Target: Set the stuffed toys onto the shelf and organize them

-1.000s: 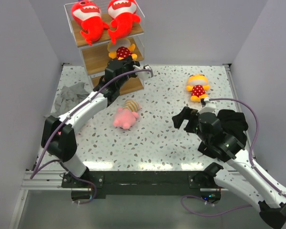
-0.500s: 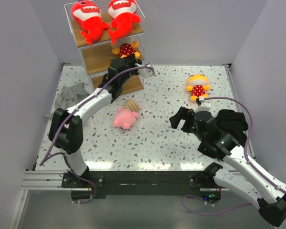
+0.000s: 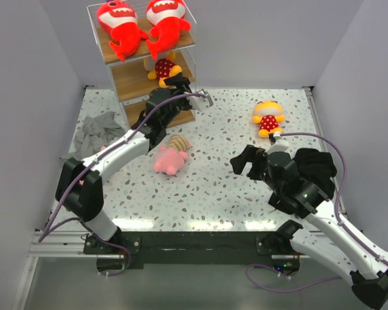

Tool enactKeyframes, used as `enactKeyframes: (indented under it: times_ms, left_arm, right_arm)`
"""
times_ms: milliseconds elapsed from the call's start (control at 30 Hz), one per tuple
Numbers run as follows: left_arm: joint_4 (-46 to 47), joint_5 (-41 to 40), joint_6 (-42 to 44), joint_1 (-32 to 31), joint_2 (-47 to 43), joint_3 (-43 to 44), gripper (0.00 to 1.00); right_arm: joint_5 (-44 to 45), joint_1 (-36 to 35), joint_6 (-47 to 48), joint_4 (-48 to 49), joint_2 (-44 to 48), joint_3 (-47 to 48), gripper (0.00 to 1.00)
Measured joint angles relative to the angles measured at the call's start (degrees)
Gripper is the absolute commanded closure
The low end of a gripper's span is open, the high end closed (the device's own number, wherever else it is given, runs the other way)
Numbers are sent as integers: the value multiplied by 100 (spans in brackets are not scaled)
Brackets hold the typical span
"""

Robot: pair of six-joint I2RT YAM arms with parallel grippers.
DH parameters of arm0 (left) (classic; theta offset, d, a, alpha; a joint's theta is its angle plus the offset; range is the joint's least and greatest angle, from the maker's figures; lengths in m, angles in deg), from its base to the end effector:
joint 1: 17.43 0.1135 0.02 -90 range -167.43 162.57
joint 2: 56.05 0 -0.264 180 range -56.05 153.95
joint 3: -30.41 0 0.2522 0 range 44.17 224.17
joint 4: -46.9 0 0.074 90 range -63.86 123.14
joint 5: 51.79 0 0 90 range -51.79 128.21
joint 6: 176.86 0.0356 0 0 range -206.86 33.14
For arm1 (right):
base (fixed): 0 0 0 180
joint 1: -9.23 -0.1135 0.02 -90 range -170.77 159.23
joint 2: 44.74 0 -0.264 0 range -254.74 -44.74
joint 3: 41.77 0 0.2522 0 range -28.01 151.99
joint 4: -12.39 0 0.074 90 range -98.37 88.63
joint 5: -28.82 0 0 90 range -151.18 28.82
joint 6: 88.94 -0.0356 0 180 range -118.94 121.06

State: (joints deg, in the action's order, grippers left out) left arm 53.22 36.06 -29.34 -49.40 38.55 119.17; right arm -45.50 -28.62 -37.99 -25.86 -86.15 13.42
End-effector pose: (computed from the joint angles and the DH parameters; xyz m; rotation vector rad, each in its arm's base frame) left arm 0.3414 -0.2115 0.3519 1.0873 1.1394 0.3799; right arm 0.1366 0.0939 0.3033 0.2004 2.0204 0.5913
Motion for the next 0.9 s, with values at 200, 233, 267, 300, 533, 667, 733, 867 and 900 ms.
enactKeyframes:
  times_ms: [200,233,267,300,533,667,733,867,900]
  left_arm:
    - [-348,-66,-942,-754,-938,-645,7]
    - [-487,-35,-1187,-813,-1060,-658,1]
    - [-599,2,-1482,-835,-1191,-678,0]
    - [-688,48,-1764,-833,-1322,-699,0]
    - [-1386,763,-3510,-780,-2203,-835,0]
    - [-1102,935,-4553,-791,-2785,-1873,0]
    - [-1060,846,-4968,-791,-3001,-2380,0]
    - [-1095,592,-5410,-791,-3185,-2723,0]
    - [-1078,531,-5484,-791,-3217,-2723,0]
  right_arm:
    - [319,11,-94,-177,-232,59,2]
    - [433,44,-94,-264,-411,153,2]
    - [503,94,-94,-339,-595,278,3]
    - [568,160,-87,-361,-754,374,3]
    - [579,1401,-92,-341,-1803,868,13]
    - [509,2149,-186,-129,-2337,890,22]
    - [463,2446,-245,22,-2632,892,31]
    - [372,2970,-387,420,-3294,920,34]
    - [319,3086,-433,540,-3473,942,34]
